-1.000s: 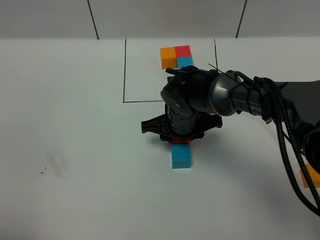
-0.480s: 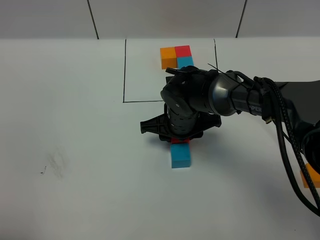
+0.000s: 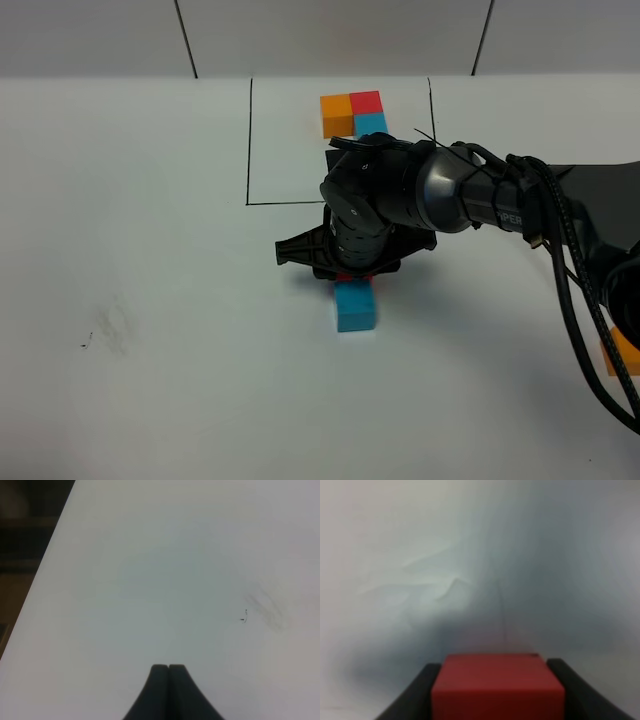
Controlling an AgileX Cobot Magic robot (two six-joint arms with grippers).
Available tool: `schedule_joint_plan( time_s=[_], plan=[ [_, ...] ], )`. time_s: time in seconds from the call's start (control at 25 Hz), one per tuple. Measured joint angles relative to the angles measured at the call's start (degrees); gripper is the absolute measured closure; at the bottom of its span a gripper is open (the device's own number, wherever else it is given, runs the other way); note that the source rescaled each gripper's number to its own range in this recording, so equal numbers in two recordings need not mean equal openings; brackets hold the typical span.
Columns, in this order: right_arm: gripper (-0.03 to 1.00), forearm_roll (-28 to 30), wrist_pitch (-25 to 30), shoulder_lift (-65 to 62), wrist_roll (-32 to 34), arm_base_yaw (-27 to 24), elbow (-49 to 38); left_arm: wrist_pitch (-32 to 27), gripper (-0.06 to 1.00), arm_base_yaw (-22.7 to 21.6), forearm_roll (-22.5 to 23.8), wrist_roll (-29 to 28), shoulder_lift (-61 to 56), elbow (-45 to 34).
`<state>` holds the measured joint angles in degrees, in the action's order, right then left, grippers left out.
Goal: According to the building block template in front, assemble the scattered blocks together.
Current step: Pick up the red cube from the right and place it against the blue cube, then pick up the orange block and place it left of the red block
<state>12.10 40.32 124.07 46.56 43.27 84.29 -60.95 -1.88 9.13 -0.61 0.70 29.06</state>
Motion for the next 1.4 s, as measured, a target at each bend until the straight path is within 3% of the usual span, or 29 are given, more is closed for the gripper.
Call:
schedule_joint_plan(
  time_s=[0.68, 0.76, 1.04, 1.16, 1.4],
  plan=[
    [0.53, 0.33, -0.27, 1.12, -5.04, 0.28, 0.47, 0.00, 0.94, 0.00, 0.00, 0.00, 0.00, 0.00],
    [0.47, 0.13, -0.31, 1.64, -5.47, 0.28, 0.47, 0.00, 0.94, 0.00, 0.00, 0.00, 0.00, 0.00],
    [0.06, 0.23, -0.61, 1.71, -9.20, 0.28, 0.47, 0.00, 0.94, 0.00, 0.00, 0.00, 0.00, 0.00],
    [0.01, 1.14, -0.55, 1.37, -9.75, 0.28, 0.47, 0.00, 0.94, 0.00, 0.00, 0.00, 0.00, 0.00],
    [0.00, 4.45, 0.51, -3.22, -9.86, 0.21, 0.47, 0.00, 0.94, 0.00, 0.00, 0.00, 0.00, 0.00]
  ],
)
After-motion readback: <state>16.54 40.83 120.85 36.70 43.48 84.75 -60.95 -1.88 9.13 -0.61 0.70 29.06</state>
